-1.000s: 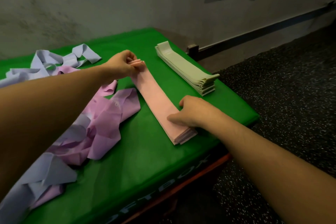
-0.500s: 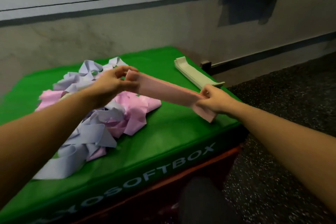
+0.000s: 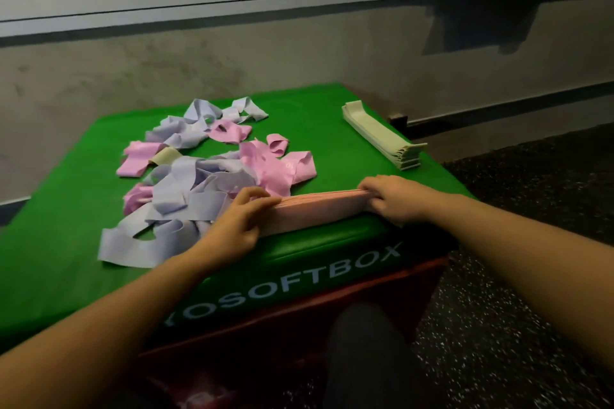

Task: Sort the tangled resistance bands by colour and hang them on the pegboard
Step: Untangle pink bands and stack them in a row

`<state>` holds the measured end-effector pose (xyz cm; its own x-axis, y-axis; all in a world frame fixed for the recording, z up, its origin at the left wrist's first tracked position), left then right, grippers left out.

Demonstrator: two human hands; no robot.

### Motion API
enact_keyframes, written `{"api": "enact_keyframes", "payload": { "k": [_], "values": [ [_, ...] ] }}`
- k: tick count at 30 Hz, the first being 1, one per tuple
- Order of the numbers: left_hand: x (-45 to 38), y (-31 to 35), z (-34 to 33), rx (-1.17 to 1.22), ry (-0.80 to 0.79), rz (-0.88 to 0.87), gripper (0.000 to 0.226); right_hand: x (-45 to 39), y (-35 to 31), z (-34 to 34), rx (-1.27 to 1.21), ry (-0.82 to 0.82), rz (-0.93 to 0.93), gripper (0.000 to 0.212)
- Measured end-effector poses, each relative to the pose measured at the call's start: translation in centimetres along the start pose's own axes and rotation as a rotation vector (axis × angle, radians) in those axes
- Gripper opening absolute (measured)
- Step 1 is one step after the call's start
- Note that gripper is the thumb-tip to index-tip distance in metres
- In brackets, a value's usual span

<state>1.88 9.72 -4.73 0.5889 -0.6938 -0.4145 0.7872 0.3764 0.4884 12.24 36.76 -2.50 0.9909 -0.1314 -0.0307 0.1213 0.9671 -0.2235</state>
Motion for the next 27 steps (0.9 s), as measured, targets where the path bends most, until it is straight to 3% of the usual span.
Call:
{"api": "enact_keyframes", "payload": {
  "k": [6, 11, 15, 20, 24, 27],
  "values": [
    [1.0, -1.2, -1.4, -0.103, -0.019, 0.014, 0.065, 1.1, -0.5, -0.9, 0.172, 0.071, 0.072, 0.048],
    [1.7, -1.5, -1.3, -0.135, -0.125, 0.022, 0.069, 1.2, 0.8, -0.1, 0.112, 0.084, 0.063, 0.031],
    [1.7, -1.6, -1.0, 0.015, -0.053, 0.005, 0.064, 1.4, 2.8, 0.0, 0.012, 0.058, -0.011, 0.038],
    [1.5, -2.1, 0.3, 0.163, 0.082, 0.265, 0.056, 2.0, 3.5, -0.9, -0.054, 0.089, -0.038, 0.047],
    [1.2, -2.2, 0.9, 0.225, 0.108, 0.366, 0.032, 2.3, 4.4, -0.8, -0.255, 0.184, -0.136, 0.022],
    [0.6, -1.9, 1.2, 0.337, 0.122, 0.411, 0.025, 2.7, 5.1, -0.3, -0.293, 0.22, -0.152, 0.019]
  ]
}}
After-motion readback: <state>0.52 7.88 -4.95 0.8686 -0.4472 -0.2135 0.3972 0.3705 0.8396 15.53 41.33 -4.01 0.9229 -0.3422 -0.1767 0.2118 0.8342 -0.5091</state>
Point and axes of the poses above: each hand's wrist, its own x-axis away from the middle knuckle, its own z-axis out of the back of the hand, y = z × x, the point moved 5 cm from there along -x, towards the middle knuckle, and after that the axes turned 8 degrees about y, right-handed, at the moved point
